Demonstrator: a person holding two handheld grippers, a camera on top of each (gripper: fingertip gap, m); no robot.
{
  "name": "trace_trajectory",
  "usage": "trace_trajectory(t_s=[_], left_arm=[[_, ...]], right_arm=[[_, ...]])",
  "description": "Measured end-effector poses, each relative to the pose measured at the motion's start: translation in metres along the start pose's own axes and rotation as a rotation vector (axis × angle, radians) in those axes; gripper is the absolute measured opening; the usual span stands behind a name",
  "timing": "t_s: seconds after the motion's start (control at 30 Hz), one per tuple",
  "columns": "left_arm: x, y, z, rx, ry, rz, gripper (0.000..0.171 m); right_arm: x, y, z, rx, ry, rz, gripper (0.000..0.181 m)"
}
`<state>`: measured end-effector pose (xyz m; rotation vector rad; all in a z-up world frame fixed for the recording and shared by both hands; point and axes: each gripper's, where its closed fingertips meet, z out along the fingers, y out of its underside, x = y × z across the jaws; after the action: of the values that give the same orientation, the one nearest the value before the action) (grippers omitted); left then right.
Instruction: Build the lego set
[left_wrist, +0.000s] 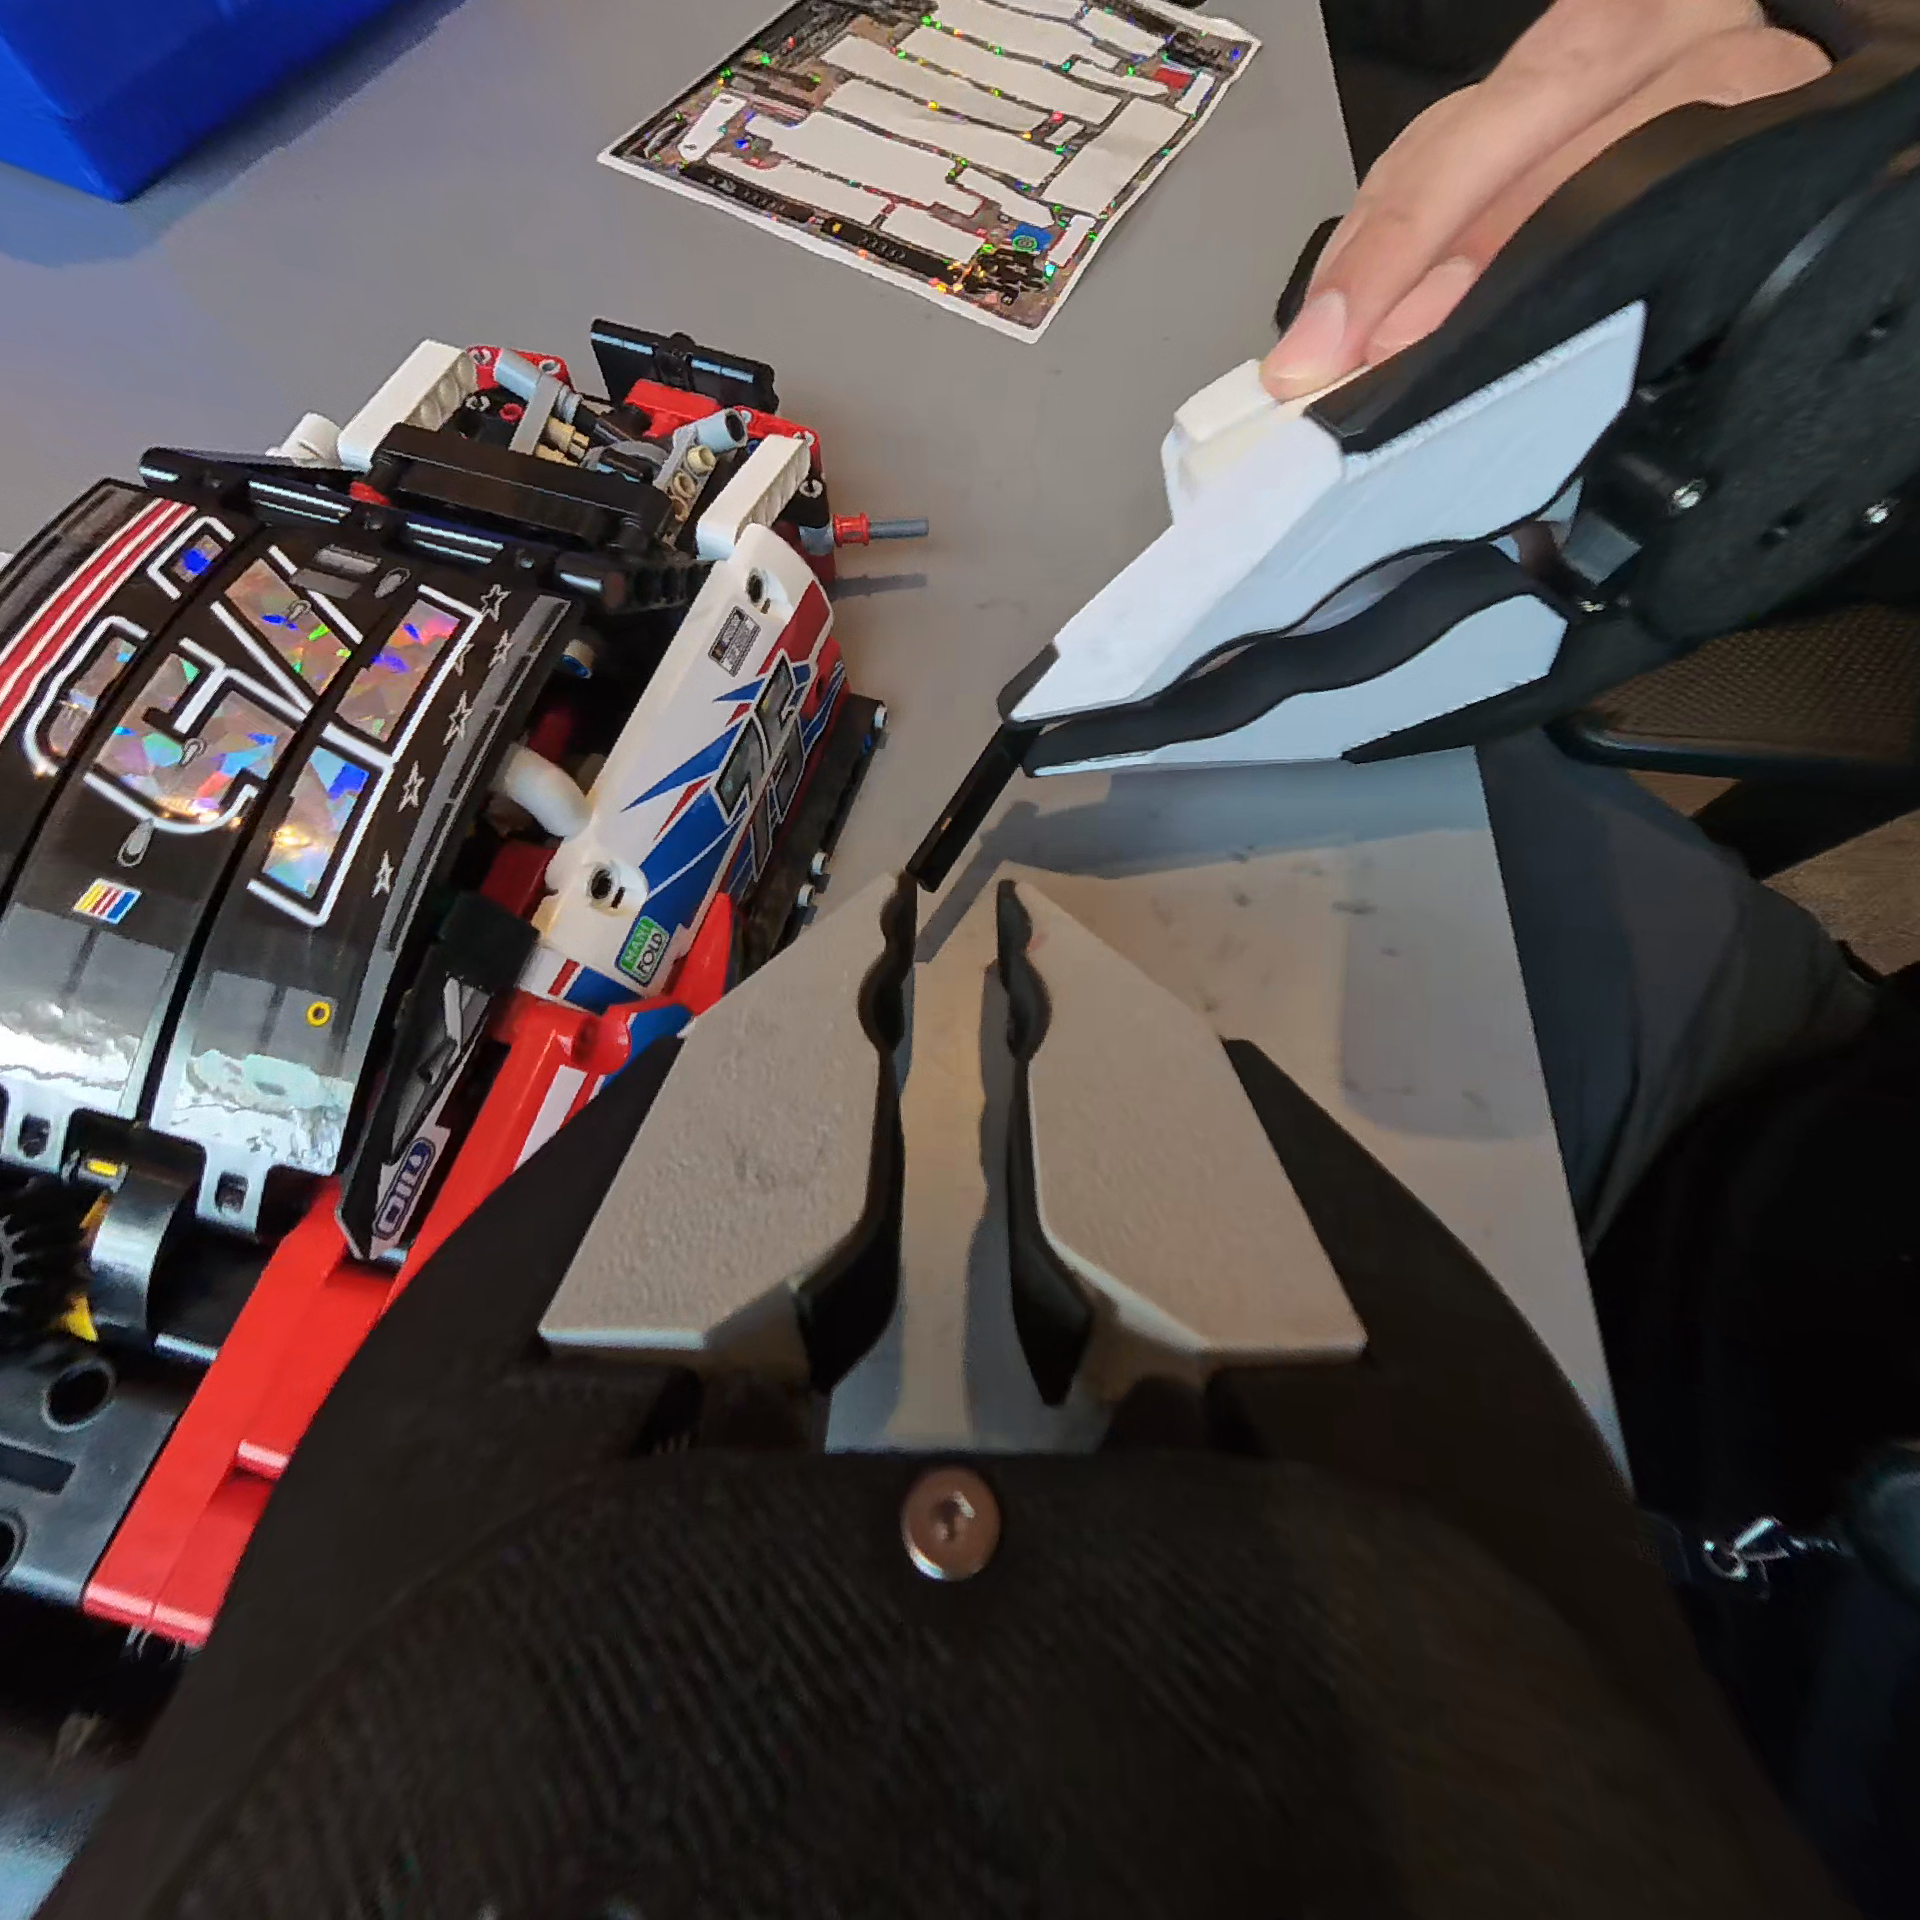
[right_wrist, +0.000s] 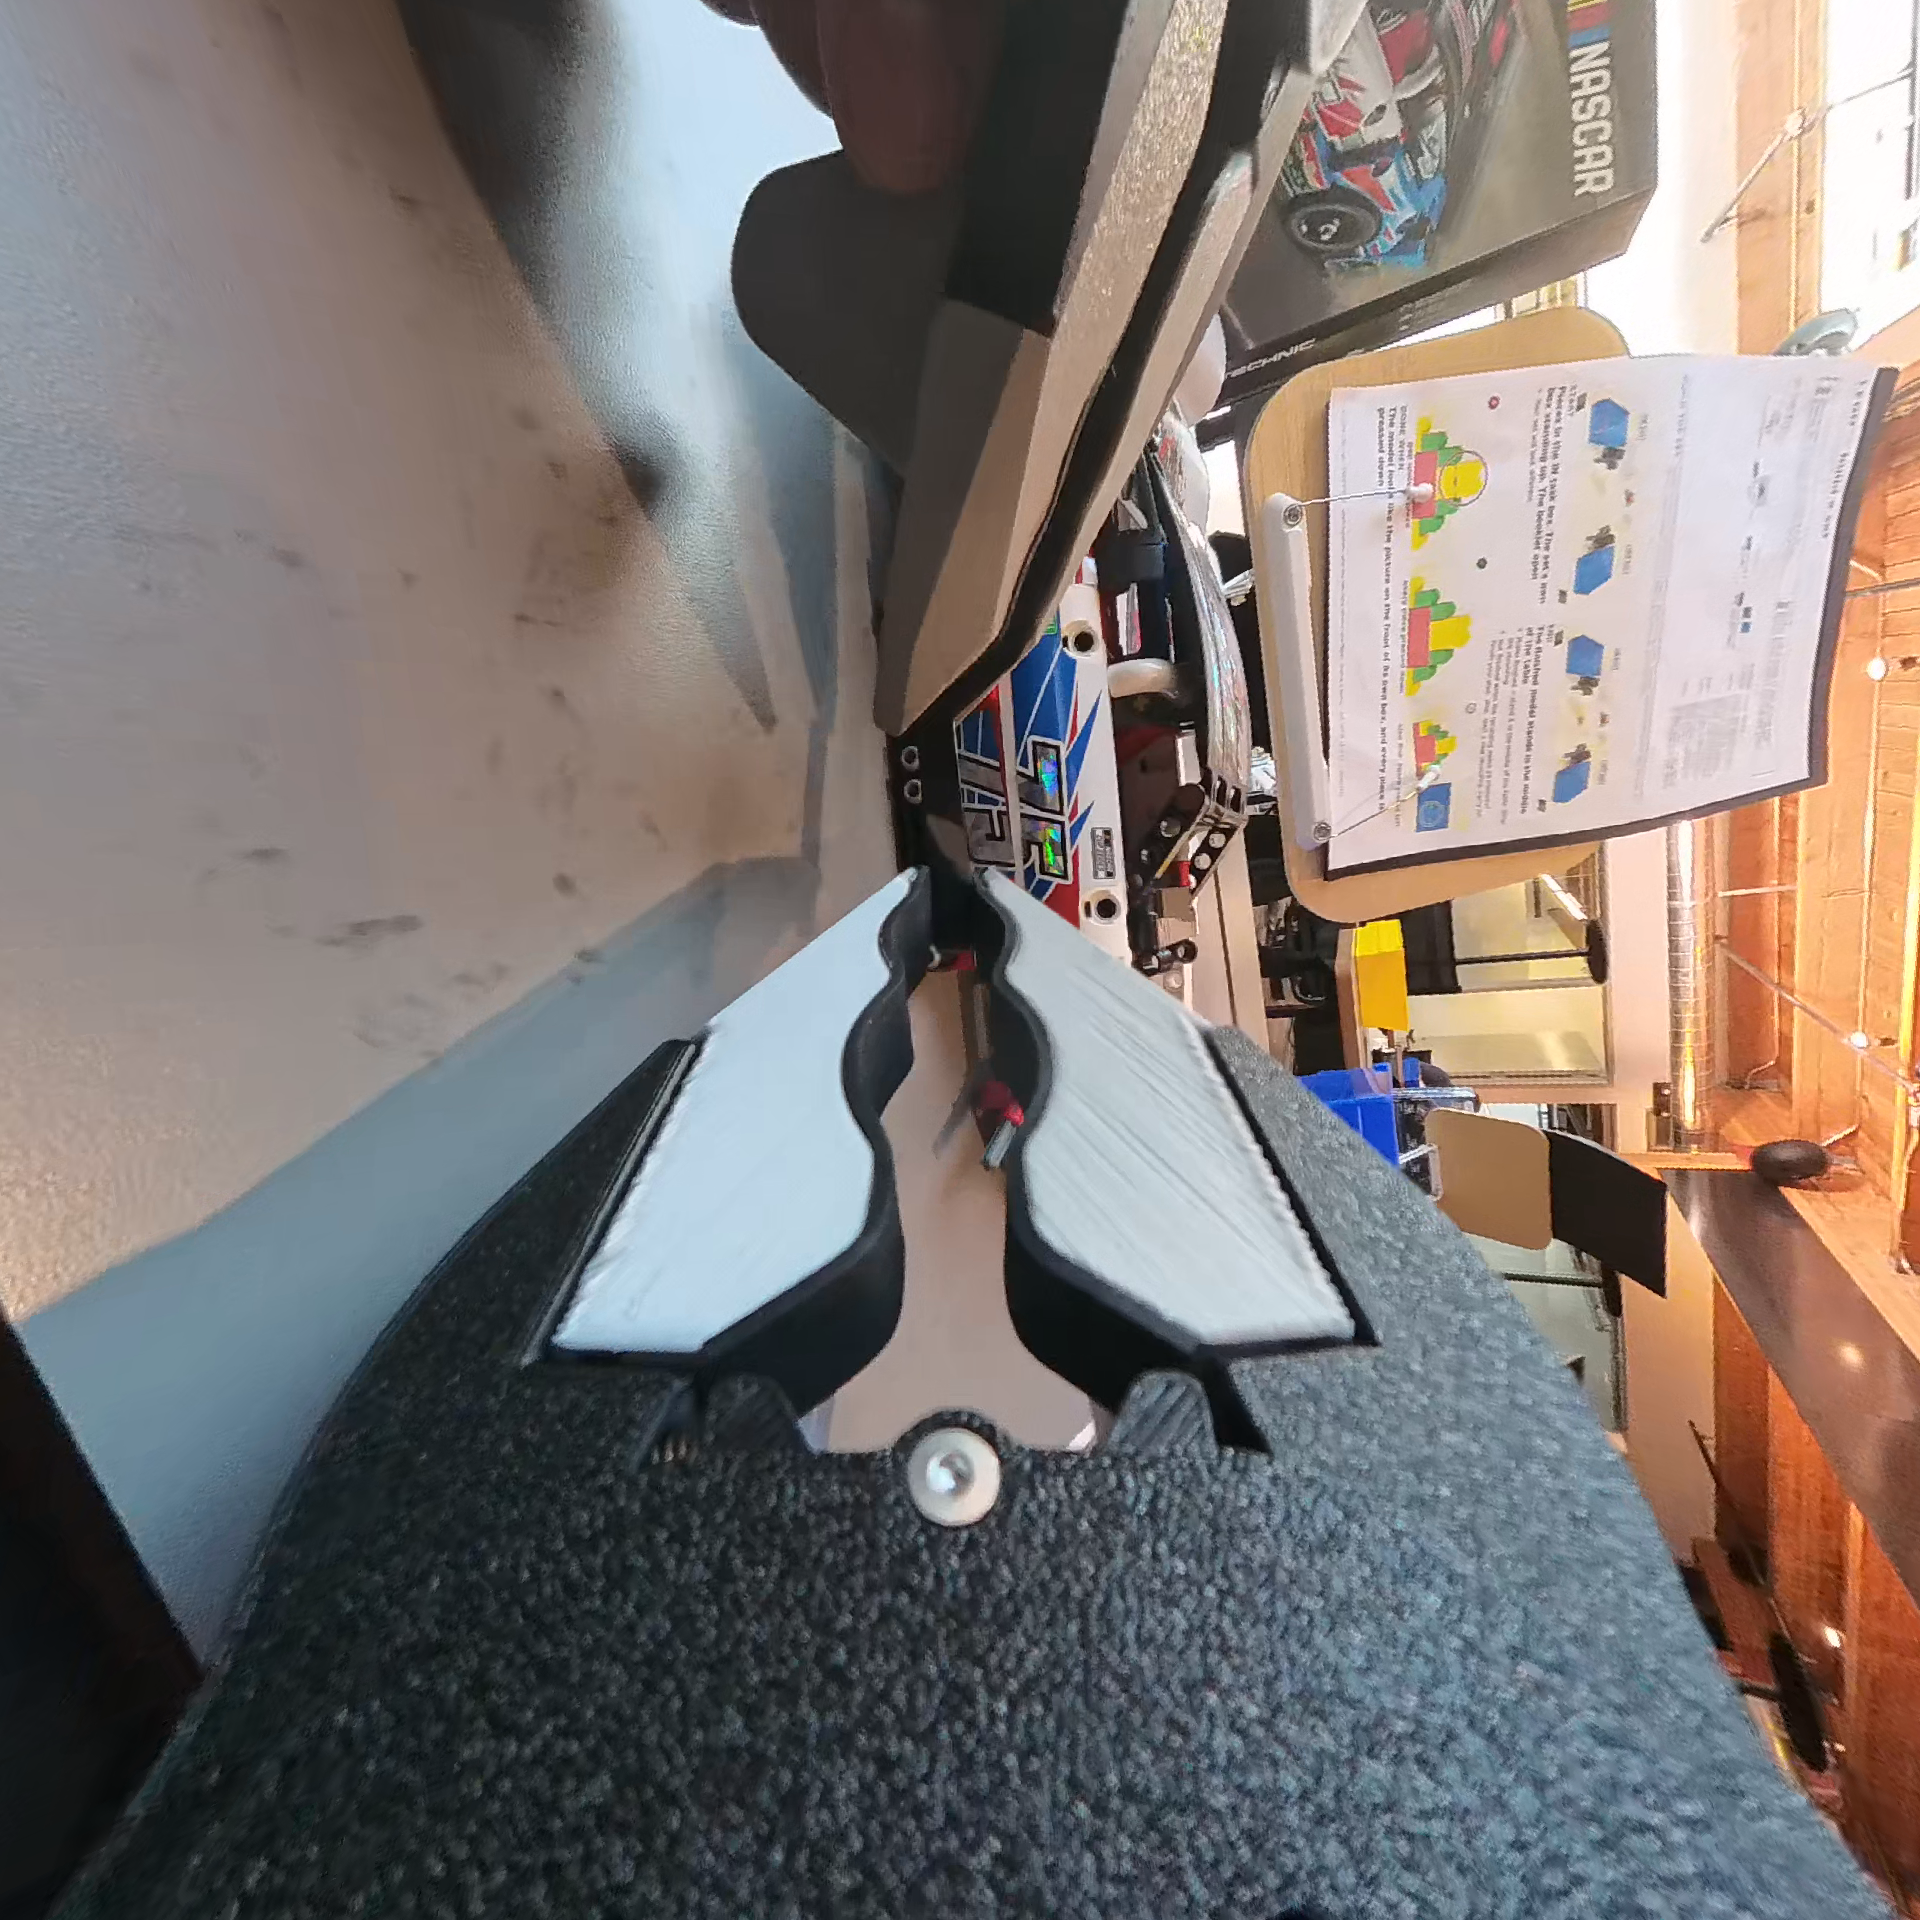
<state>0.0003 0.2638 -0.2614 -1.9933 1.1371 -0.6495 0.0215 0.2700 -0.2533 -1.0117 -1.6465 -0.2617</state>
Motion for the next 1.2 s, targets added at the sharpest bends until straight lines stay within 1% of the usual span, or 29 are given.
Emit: trace_trajectory(t_s=[0.1,0.23,0.3,0.4,0.5,0.53,0.57,0.67,0.73,0.87,1.0,1.2], left_arm=[[-0.001,0.001,0.000,0.012,0.011,-0.010,0.010],[-0.004,0.002,0.000,0.026,0.026,-0.047,0.014],[-0.002,0.000,-0.002,0.041,0.045,-0.046,0.008],[-0.004,0.001,-0.003,0.039,0.034,-0.035,0.004],[-0.003,-0.002,-0.005,0.064,0.029,-0.006,0.001],[-0.005,-0.003,-0.005,0.069,0.010,0.004,0.000],[-0.008,-0.003,-0.005,0.068,-0.021,0.019,0.000],[-0.012,-0.001,-0.001,0.037,-0.073,0.053,0.000],[-0.017,0.001,0.001,0.017,-0.110,0.053,0.000],[-0.017,0.001,0.003,0.010,-0.132,0.081,0.000],[-0.017,0.002,0.004,-0.002,-0.153,0.104,0.000],[-0.019,-0.002,0.000,0.031,-0.196,0.129,0.000]], right_arm=[[-0.001,-0.002,0.000,0.003,0.005,-0.016,0.007],[-0.002,-0.007,0.000,0.020,0.008,-0.026,0.006],[-0.002,-0.008,0.000,0.021,0.012,-0.028,0.006],[-0.001,-0.009,0.000,0.027,0.017,-0.020,0.007],[-0.002,-0.005,0.003,0.016,0.008,-0.006,0.007],[-0.004,-0.002,0.004,0.009,-0.006,0.005,0.006],[-0.005,0.002,0.004,-0.009,-0.020,0.020,0.000],[0.002,0.021,0.001,-0.050,-0.021,0.106,0.000],[0.004,0.032,-0.001,-0.070,-0.044,0.202,0.007],[-0.007,0.033,0.001,-0.059,-0.154,0.344,0.008],[-0.006,0.038,0.004,-0.075,-0.149,0.350,0.008],[0.006,0.046,0.005,-0.066,-0.076,0.358,0.008]])
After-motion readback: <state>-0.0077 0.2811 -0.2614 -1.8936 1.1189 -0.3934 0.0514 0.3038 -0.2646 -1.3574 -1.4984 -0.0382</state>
